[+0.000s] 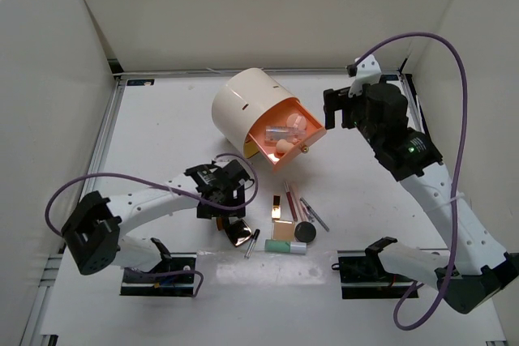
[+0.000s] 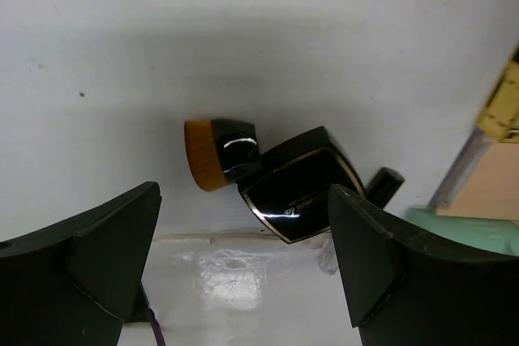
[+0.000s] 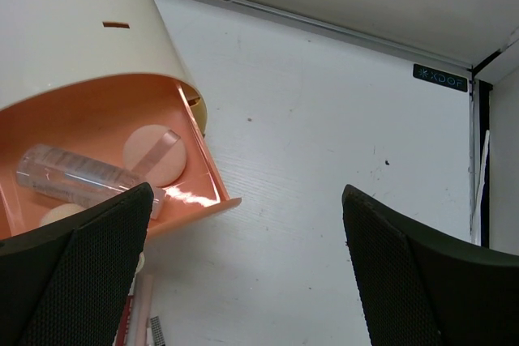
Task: Organize the makeup
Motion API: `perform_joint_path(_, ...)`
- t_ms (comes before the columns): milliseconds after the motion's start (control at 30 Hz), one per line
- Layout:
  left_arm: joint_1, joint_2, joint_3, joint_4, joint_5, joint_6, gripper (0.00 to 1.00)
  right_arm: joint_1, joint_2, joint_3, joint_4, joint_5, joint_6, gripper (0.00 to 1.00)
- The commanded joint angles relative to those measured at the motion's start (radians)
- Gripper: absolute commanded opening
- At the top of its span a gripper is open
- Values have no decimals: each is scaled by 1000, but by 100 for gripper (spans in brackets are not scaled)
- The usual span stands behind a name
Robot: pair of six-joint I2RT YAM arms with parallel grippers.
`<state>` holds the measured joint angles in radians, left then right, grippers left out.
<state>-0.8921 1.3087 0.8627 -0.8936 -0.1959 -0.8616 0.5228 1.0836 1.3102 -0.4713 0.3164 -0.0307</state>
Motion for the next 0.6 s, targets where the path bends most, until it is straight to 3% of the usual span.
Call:
perform_joint_path(0, -41, 26, -1, -56, -46, -134, 94, -1, -22, -12, 17, 27, 26, 99)
perform_joint_path(433, -53, 4, -129, 65, -85, -200, 84, -4, -47, -75, -13, -3, 86, 99)
perform_joint_path(567, -51, 9, -142, 108, -97, -209, 76, -1, -34, -81, -26, -7, 104, 99)
